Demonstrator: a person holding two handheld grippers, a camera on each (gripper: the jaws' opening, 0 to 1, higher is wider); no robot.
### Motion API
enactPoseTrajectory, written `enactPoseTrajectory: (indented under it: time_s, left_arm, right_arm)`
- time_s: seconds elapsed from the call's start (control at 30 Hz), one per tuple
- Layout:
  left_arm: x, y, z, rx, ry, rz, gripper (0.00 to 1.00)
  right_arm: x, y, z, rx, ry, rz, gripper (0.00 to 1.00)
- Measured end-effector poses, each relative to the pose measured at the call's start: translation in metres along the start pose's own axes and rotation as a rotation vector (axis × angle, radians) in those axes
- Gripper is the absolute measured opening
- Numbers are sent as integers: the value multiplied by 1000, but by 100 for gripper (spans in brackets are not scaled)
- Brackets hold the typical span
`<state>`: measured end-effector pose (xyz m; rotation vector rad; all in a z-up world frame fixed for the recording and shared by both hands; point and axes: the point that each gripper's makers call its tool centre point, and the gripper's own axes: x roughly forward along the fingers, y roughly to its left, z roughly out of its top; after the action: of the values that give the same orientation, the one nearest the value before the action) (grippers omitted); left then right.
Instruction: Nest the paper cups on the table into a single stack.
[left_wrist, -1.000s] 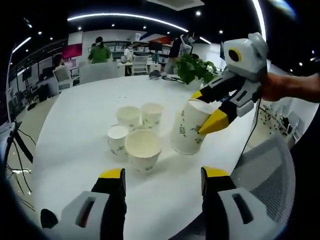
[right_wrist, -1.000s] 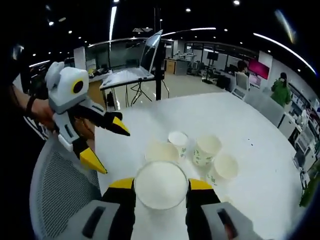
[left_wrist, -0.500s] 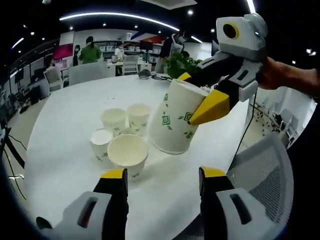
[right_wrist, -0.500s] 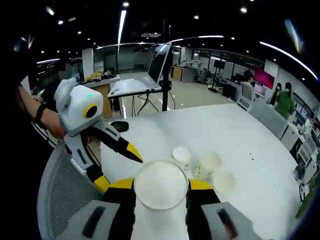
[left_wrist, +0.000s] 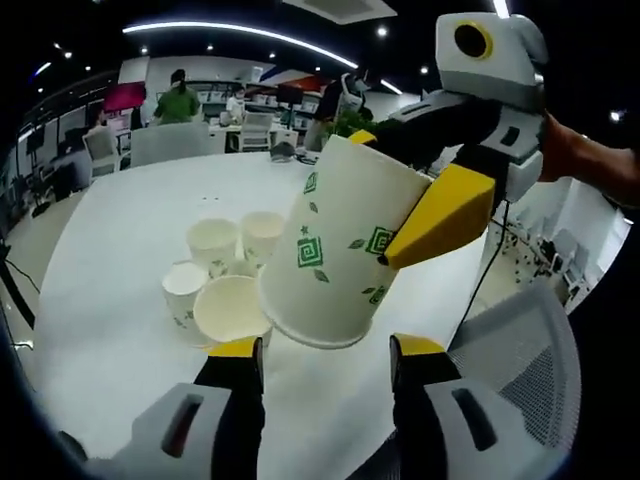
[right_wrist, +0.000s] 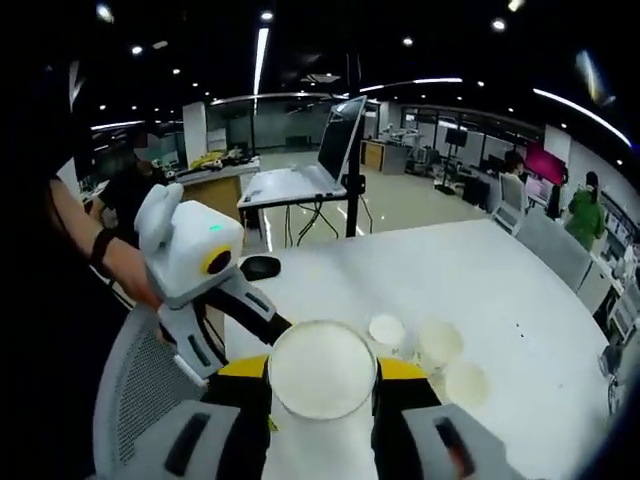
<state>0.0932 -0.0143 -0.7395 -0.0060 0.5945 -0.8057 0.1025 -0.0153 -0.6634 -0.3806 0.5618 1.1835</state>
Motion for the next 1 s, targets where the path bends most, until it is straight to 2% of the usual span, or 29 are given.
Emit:
enactPoseTrajectory:
  time_s: [0.17,0.5,0.83,1.0]
  left_arm:
    - [-3,3,4,-4,-23,-5,41]
    - [-7,0,8,15,-47,-33,29]
    - [-11,-2,9,0,-68,-53,24]
    - [-14,0,5,50,-49,-49,23]
  right_arm:
    - [-2,4,8,20,-40,34,38]
    - [-2,6,12,29,-51,59,38]
    - [1,10,3,24,-27,86,38]
    - [2,14,-3,22,-9,107,38]
